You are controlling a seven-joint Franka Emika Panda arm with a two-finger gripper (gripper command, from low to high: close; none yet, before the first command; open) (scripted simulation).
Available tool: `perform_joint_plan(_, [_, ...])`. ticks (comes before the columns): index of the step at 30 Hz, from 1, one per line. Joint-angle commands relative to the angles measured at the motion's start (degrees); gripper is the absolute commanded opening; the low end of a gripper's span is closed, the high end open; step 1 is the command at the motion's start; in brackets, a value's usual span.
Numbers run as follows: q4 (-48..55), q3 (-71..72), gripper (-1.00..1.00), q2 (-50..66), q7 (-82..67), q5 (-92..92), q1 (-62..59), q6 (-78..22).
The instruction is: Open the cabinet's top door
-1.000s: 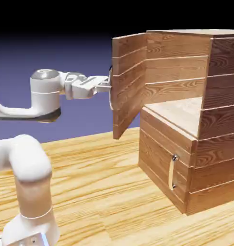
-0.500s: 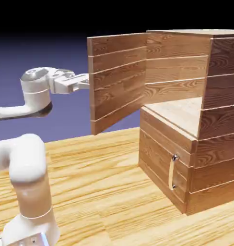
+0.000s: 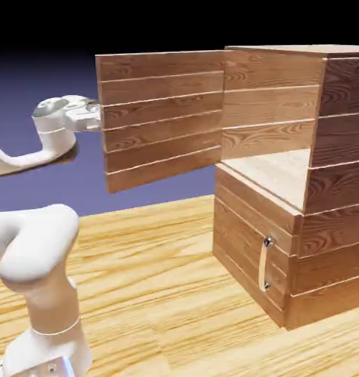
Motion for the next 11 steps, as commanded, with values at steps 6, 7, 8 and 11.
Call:
perform_joint_plan(6, [12.52, 2.90, -1.00, 0.14, -1.59, 1.45, -9.03, -10.84])
perform_joint_plan(7, [14.60, 3.29, -1.00, 0.15, -1.90, 1.62, -10.54, -12.54])
perform_joint_plan(8, [16.67, 3.66, -1.00, 0.14, -2.21, 1.76, -12.06, -14.23])
perform_joint_plan(11, [21.53, 4.44, -1.00, 0.10, -3.02, 1.95, -15.61, -18.08])
